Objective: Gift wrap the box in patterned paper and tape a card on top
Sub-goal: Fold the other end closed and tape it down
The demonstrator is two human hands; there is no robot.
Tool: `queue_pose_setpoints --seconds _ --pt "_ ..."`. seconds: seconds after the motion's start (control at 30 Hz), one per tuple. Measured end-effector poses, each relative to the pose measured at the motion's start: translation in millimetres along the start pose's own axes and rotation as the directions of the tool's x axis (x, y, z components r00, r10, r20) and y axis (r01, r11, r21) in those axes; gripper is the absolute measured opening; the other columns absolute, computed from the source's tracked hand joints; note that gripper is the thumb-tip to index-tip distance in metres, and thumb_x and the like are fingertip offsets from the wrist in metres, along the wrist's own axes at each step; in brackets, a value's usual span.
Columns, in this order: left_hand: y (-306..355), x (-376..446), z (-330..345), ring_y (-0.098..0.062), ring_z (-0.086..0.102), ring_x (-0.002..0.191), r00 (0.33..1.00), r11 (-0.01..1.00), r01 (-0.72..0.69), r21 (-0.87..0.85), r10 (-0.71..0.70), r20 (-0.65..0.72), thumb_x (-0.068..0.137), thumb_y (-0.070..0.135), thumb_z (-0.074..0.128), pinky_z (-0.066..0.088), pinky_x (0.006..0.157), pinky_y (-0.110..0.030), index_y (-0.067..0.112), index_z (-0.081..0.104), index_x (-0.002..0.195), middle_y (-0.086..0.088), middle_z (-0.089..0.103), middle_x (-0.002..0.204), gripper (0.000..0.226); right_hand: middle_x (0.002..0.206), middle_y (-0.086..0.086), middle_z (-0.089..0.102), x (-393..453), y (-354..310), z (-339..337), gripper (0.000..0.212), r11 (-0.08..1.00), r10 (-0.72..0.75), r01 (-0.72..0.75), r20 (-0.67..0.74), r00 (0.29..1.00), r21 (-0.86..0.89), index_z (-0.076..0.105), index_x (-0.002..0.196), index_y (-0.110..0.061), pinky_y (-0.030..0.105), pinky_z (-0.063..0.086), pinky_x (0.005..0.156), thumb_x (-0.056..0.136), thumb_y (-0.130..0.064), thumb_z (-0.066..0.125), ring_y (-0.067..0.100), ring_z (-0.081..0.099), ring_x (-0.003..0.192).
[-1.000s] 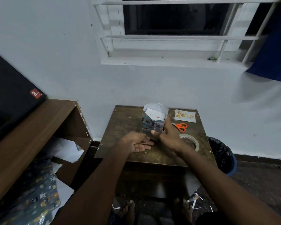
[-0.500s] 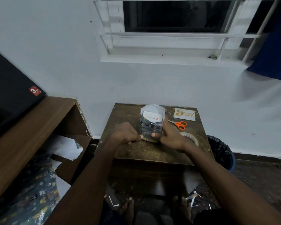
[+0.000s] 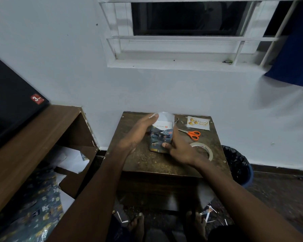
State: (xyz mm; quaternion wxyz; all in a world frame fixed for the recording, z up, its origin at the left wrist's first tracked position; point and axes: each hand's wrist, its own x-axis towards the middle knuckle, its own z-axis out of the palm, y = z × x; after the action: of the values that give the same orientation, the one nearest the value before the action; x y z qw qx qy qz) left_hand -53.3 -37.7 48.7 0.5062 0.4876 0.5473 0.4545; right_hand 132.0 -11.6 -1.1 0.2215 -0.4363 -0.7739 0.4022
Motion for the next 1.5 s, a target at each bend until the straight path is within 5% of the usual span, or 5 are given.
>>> queue_pose_setpoints --seconds 0.17,0.47,0.87,1.1,1.5 --pt "-3 7 12 -0.015 0.075 0.08 0.984 0.994 0.091 -0.061 -0.099 -0.15 0.094 0.007 0.063 0.055 0.064 -0.024 0.013 0.072 0.123 -0.007 0.08 0.102 0.031 0.165 -0.001 0.039 3 8 8 0.102 0.994 -0.077 0.071 -0.068 0.995 -0.083 -0.014 0.165 -0.026 0.038 0.037 0.121 0.101 -0.011 0.063 0.016 0.041 0.148" --pt "-5 13 21 -0.019 0.073 0.077 0.966 0.981 0.123 -0.151 -0.153 -0.211 0.094 0.005 0.063 0.055 0.06 -0.027 0.01 0.069 0.121 -0.012 0.077 0.102 0.029 0.155 -0.006 0.055 -2 15 26 0.075 0.958 -0.277 0.277 -0.491 0.826 -0.074 0.04 0.161 -0.024 0.041 0.05 0.112 0.094 -0.011 0.072 0.011 0.054 0.14" --pt "2 7 13 -0.021 0.073 0.081 0.986 0.896 0.139 -0.422 -0.165 -0.026 0.102 0.03 0.048 0.059 0.069 -0.027 0.011 0.075 0.11 -0.009 0.079 0.098 0.034 0.168 0.004 0.035 -1 12 9 0.041 0.826 -0.52 0.321 -0.408 0.751 -0.462 0.062 0.145 -0.016 0.038 0.039 0.12 0.105 -0.022 0.057 0.023 0.037 0.152" --pt "-8 12 -4 -0.022 0.07 0.11 0.935 0.969 0.051 -0.243 -0.132 -0.33 0.111 0.026 0.048 0.058 0.084 -0.036 0.01 0.07 0.118 -0.005 0.073 0.115 0.029 0.139 0.015 0.054 2 9 1 0.034 0.781 -0.572 0.334 -0.39 0.721 -0.527 0.066 0.134 -0.006 0.049 0.046 0.104 0.1 -0.01 0.064 0.033 0.05 0.13" --pt "-8 2 -3 -0.014 0.073 0.108 0.963 0.982 -0.186 0.031 0.189 -0.195 0.094 0.004 0.074 0.059 0.091 -0.021 0.007 0.081 0.113 -0.005 0.08 0.111 0.02 0.118 0.006 0.068 3 6 -6 0.024 0.844 -0.521 0.367 -0.432 0.736 -0.391 0.077 0.117 -0.007 0.017 0.041 0.101 0.094 -0.004 0.073 0.022 0.061 0.115"
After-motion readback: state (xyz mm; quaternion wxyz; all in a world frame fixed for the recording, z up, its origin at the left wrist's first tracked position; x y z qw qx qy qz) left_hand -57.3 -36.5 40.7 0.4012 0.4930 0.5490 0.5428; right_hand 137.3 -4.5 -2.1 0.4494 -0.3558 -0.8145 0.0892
